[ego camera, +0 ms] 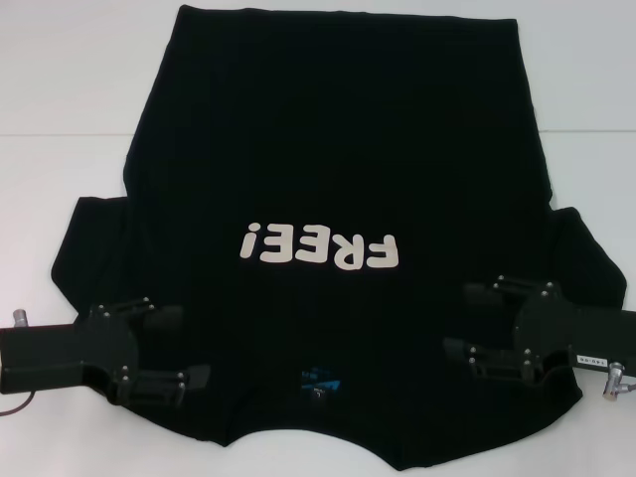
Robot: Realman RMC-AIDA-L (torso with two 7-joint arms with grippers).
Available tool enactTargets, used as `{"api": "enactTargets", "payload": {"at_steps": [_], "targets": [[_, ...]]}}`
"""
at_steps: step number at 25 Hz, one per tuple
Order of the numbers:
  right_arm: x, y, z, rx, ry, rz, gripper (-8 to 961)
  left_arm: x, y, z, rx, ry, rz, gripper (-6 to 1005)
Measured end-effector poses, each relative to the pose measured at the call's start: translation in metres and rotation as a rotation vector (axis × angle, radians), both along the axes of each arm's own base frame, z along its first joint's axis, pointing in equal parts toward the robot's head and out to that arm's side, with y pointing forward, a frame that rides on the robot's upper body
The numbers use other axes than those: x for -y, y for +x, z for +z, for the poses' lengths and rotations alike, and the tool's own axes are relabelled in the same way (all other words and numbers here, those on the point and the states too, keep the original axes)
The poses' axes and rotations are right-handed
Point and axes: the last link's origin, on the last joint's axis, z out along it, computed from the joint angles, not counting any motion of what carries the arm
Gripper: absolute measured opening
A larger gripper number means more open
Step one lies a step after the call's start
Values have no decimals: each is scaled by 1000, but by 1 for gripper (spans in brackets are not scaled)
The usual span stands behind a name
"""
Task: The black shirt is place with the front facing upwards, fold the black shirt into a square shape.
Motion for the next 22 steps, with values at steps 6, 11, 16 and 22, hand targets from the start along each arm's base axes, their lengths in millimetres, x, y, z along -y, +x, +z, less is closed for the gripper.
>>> {"api": "enactTargets", "payload": {"at_steps": [6,11,16,22], "targets": [[-1,-1,0,2,-1,5,802,-1,0,0,-2,3,0,932],[-2,-1,0,3,-1,5,802,-2,0,1,-5,5,-1,931],[-2,-1,0,4,-1,5,802,-2,0,1,-6,6,0,930],[-2,-2,0,0,-3,-1,802,-9,-3,8,54,8,168,928]]}}
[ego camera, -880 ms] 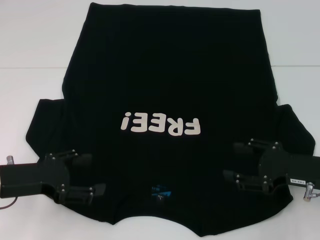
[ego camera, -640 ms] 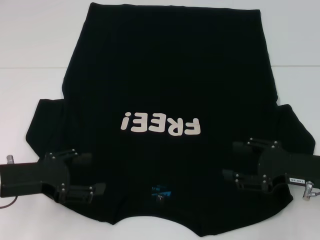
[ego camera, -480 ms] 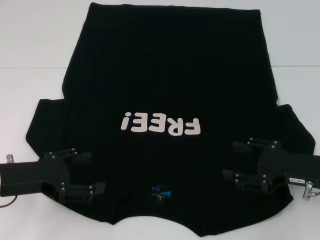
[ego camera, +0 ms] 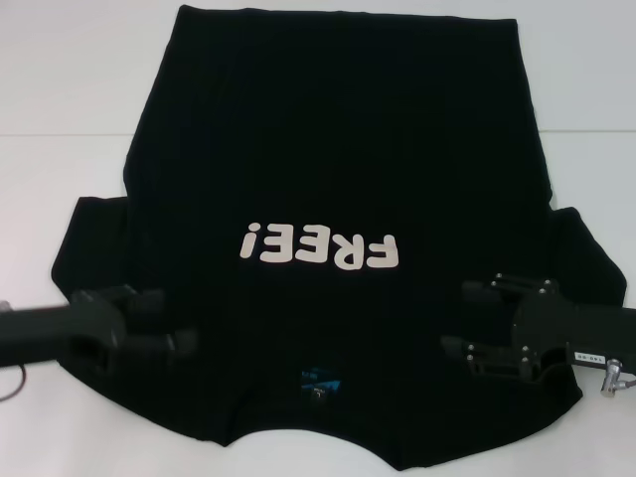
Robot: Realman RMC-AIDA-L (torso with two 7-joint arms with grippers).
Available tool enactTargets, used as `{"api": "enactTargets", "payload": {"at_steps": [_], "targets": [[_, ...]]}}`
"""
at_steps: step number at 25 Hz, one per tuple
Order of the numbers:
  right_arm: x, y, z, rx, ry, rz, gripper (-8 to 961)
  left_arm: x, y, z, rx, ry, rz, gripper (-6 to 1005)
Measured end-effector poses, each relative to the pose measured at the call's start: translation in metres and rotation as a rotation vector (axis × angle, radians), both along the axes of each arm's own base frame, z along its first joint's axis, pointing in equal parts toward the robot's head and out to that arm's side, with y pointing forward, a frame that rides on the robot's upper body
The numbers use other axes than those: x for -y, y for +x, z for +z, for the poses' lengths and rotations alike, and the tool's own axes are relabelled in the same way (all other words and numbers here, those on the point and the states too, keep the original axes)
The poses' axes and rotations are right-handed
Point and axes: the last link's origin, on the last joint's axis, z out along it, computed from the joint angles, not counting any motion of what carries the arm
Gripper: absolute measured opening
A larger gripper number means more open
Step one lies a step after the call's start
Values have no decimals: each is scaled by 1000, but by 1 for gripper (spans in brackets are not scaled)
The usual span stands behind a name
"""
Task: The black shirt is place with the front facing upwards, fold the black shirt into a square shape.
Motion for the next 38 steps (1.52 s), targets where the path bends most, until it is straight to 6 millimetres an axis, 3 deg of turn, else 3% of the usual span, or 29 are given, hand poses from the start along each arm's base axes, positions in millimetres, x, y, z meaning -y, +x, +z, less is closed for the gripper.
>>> {"api": "enactTargets", "payload": {"at_steps": [3,10,15,23,38], "targets": [[0,0,0,-4,-5,-12,801,-10,-3,15,92,-29,232,928],[1,2,0,-1,-8,-16,801,-30,-7,51,204,-66,588,926],[2,1,0,1,-10,-14,801,-43,-25,67,311,11,887,925],[4,3,-1,-1,-20,-23,801,-44,-49,64,294,71,1022,923],[4,3,-1,-2,-21,-26,802,-46,-61,43,300,128,1093,919]]}}
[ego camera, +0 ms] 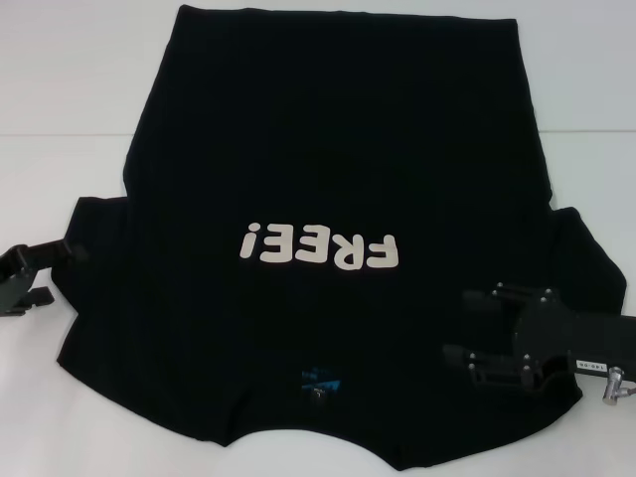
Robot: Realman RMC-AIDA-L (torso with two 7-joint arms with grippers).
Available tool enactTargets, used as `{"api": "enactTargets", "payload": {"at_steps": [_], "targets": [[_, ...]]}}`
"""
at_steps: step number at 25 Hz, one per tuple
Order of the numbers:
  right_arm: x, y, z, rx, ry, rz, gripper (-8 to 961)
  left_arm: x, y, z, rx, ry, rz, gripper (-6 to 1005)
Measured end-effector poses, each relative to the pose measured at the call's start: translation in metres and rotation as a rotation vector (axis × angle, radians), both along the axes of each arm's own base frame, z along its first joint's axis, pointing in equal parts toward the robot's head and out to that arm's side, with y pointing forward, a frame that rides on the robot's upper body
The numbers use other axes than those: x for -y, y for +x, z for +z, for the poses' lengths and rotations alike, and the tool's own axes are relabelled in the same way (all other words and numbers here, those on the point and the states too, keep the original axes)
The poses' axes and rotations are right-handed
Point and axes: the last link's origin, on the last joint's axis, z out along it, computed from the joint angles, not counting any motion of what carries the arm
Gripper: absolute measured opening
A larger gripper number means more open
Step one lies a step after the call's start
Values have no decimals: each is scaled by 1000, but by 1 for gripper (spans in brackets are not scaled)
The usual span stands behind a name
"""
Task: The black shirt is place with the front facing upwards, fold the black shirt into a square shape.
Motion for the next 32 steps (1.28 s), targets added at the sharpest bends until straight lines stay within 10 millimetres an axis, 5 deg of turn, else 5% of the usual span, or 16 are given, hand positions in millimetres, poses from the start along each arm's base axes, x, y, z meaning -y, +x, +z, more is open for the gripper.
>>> {"api": "enactTargets", "payload": {"at_steps": [32], "targets": [[1,0,-2,-2,-1,-6,801,-11,11,-20,11,28,0,911]]}}
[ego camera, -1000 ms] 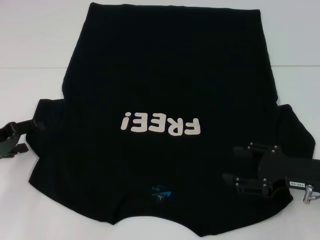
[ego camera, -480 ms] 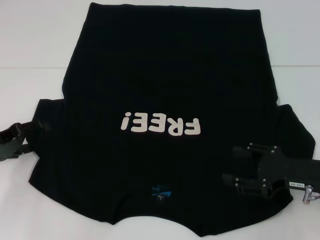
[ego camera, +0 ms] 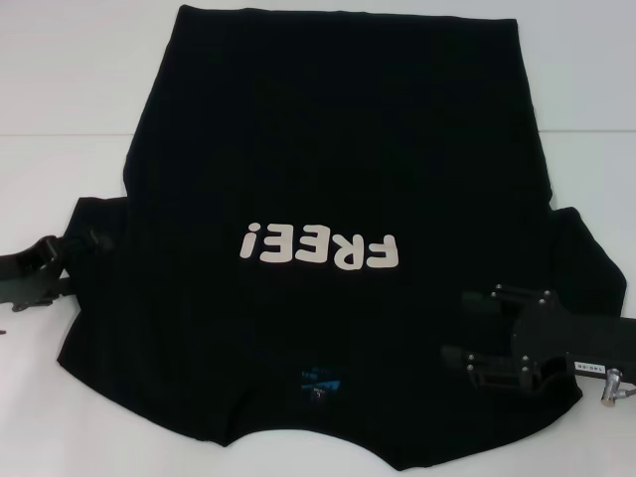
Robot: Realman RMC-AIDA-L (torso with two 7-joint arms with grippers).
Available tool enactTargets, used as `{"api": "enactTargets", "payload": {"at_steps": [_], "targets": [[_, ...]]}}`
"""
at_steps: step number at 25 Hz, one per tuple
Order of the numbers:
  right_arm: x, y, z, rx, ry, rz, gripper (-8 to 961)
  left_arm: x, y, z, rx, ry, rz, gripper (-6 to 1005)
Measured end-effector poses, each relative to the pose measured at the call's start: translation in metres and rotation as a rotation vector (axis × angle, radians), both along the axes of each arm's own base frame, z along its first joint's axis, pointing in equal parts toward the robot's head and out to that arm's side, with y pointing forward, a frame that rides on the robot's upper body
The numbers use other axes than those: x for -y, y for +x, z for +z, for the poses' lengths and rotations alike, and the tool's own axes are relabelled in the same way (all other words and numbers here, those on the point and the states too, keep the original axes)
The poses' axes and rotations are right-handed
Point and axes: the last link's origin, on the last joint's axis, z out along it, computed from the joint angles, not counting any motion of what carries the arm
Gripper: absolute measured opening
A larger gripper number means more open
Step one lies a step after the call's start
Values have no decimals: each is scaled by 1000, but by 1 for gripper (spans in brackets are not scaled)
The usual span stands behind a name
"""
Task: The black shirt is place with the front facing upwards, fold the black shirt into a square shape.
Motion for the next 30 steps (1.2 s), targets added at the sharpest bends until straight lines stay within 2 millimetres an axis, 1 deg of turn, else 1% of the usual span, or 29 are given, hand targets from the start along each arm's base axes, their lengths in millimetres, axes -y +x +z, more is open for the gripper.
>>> {"api": "enactTargets", "payload": {"at_steps": [7,12,23,30], "targets": [[0,0,0,0,0,0,802,0,-1,3,18,27,2,909],[0,0,0,0,0,0,802,0,-3,1,-14,23,-3,908],[0,0,0,-1,-1,-1,802,-8,3,-1,-85,5,-71,905],[0,0,-1,-9,-7,-14,801,-15,4,-2,-175,-7,-92,764]]}}
